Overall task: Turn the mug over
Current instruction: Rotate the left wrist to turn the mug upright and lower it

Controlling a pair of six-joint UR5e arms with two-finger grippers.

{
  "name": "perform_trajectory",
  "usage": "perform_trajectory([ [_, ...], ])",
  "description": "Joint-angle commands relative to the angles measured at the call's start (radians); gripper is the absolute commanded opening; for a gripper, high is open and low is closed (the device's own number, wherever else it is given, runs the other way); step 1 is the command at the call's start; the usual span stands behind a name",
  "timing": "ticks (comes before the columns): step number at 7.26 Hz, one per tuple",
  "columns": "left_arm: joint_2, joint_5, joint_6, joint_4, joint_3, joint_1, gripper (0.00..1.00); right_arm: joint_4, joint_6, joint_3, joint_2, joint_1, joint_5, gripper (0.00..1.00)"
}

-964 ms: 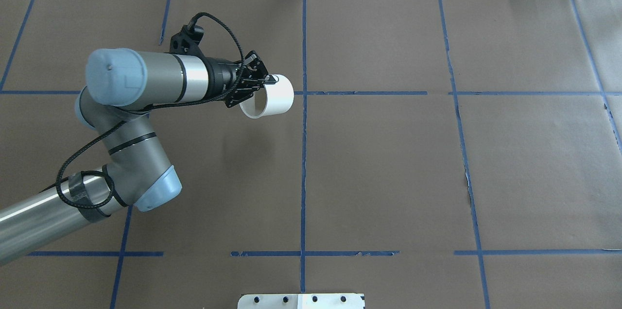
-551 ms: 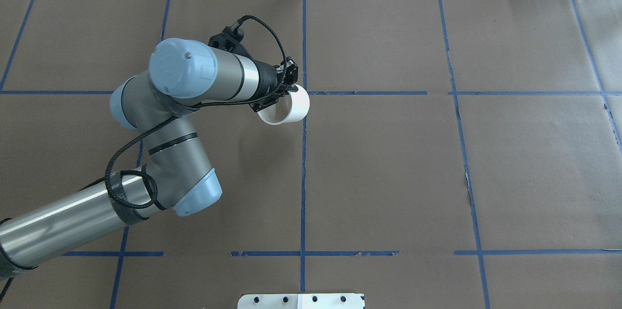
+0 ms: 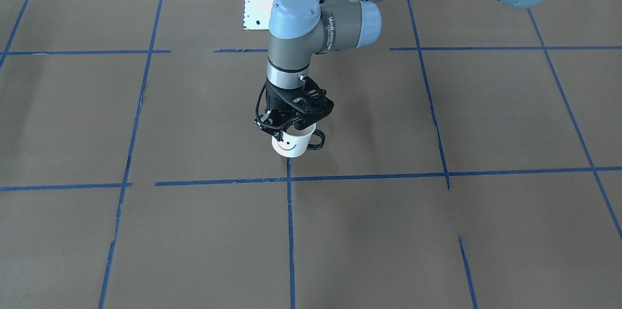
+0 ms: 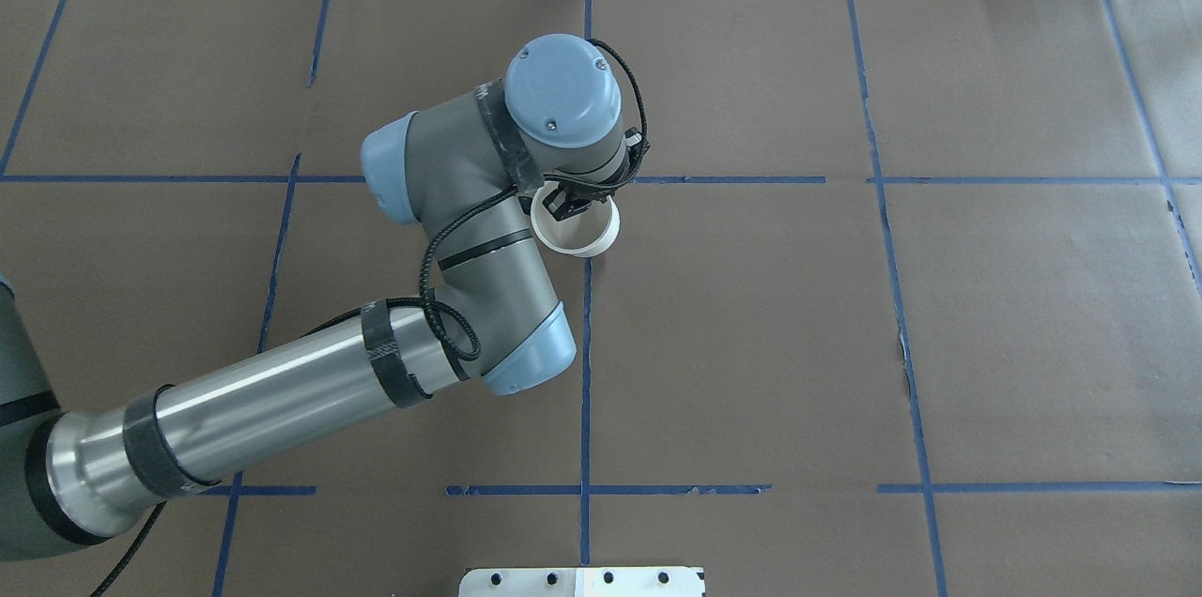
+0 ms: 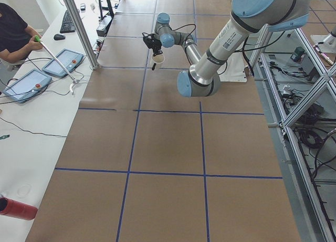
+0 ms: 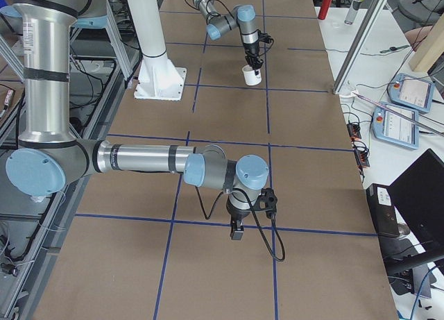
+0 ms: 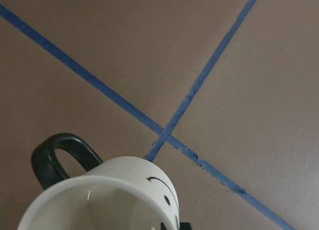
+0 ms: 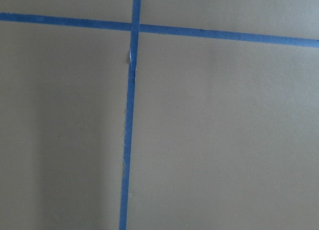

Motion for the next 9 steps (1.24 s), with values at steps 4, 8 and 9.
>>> perform_trajectory([
  [4, -0.046, -0.039, 0.024, 0.116, 0.057, 0.031, 0.00, 0.000, 0.000, 0.000, 0.000, 0.000, 0.000, 1.00],
  [8, -0.074, -0.041, 0.160, 0.192, 0.058, 0.045, 0.00, 0.000, 0.000, 0.000, 0.000, 0.000, 0.000, 1.00],
  [9, -0.072, -0.041, 0.161, 0.191, 0.055, 0.051, 0.00, 0.000, 0.000, 0.000, 0.000, 0.000, 0.000, 1.00],
])
